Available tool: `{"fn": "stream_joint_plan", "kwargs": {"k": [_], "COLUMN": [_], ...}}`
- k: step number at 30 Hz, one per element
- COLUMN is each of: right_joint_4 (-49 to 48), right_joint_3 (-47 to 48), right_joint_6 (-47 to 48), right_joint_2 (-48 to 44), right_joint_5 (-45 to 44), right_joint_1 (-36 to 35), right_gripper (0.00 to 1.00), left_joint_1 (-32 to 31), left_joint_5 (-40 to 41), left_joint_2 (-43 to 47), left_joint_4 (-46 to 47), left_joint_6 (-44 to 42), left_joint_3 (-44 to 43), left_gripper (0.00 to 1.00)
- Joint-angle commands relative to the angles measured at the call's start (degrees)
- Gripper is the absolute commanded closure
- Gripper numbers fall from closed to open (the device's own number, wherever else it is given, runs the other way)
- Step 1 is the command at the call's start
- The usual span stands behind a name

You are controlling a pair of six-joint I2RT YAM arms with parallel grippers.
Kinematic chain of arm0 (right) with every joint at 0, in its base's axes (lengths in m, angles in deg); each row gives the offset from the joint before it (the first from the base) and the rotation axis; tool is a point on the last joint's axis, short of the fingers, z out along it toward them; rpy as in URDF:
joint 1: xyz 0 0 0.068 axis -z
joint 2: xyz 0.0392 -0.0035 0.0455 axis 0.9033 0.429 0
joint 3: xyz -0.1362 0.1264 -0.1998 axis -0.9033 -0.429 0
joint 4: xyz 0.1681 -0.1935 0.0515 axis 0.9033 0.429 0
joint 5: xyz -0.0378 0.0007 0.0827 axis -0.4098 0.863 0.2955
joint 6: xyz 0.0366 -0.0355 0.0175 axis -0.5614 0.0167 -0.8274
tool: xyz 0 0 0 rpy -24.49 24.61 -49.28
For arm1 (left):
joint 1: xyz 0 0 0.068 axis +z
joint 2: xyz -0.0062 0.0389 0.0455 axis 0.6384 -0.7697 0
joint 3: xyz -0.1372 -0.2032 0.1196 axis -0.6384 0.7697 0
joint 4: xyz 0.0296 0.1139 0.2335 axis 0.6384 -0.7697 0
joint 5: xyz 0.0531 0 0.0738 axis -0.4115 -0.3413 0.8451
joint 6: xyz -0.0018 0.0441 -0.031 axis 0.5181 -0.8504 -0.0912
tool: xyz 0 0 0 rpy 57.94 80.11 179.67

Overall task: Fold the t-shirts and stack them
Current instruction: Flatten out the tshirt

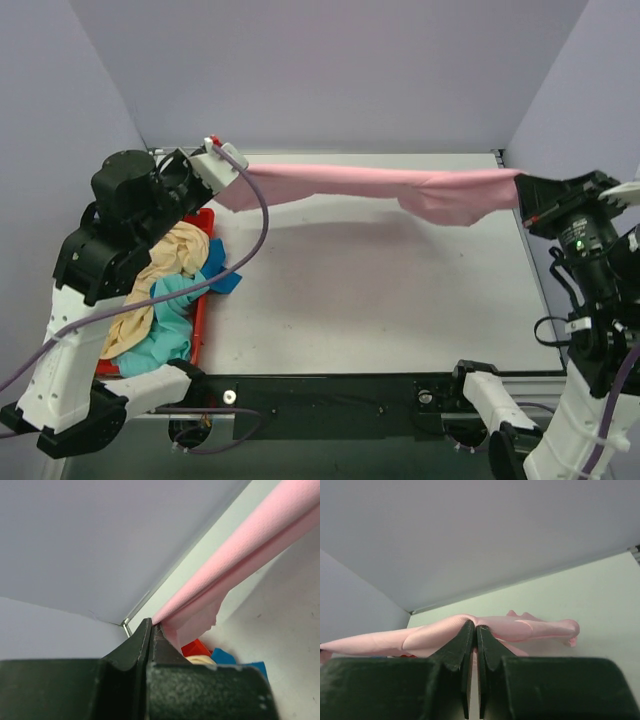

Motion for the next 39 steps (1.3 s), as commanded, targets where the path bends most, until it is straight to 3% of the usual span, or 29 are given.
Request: {"fn": "stream_joint_plan", "kwargs": {"k": [1,5,9,18,22,27,29,32,35,39], "right_joint_4": [1.7,4.9,3.6,-10.5,-11.0,-11.7,-12.7,-15.6,-17.0,-16.6], "right_joint_3": [-7.6,-1.7,1.9,4.3,14.8,32.0,37.3,37.2,33.6,22.9], "right_joint_6": [-0.1,1.7,0.1,-5.4,-6.4,-8.0,-8.6,-8.9,-7.9,-6.4], "right_joint_2": [-6.9,-5.7,1.3,19.6,31.9,46.3,49.3,48.2,45.8,41.1], "right_joint_5": [2.1,0.3,0.9,1.9,2.3,4.0,4.2,3.5,3.3,5.9], "right_joint_1": [0.5,0.5,0.5,0.0,-0.5,-1.1,-0.5,0.4,1.4,1.7], "right_gripper": [1.0,1.0,1.0,1.0,1.0,1.0,1.0,1.0,1.0,1.0], "left_joint_1": [0.0,0.0,0.0,1.5,5.4,8.3,9.0,9.4,9.4,9.3], "left_joint_5": [-1.0,-0.3,-0.3,1.0,2.9,4.8,5.8,5.4,4.7,2.2], "left_joint_2": [4.8,5.3,3.6,-9.8,-22.4,-35.0,-39.5,-44.9,-44.7,-38.5], "left_joint_4": [-7.8,-8.7,-6.1,6.7,12.6,15.9,15.7,13.6,14.0,16.1], "left_joint_6": [-0.9,-1.0,-1.4,-3.1,-0.1,4.6,5.3,3.4,0.9,-3.0], "left_joint_3": [5.2,5.7,4.6,1.6,-8.3,-28.2,-36.4,-46.8,-45.2,-32.7], "left_gripper": [1.0,1.0,1.0,1.0,1.0,1.0,1.0,1.0,1.0,1.0]}}
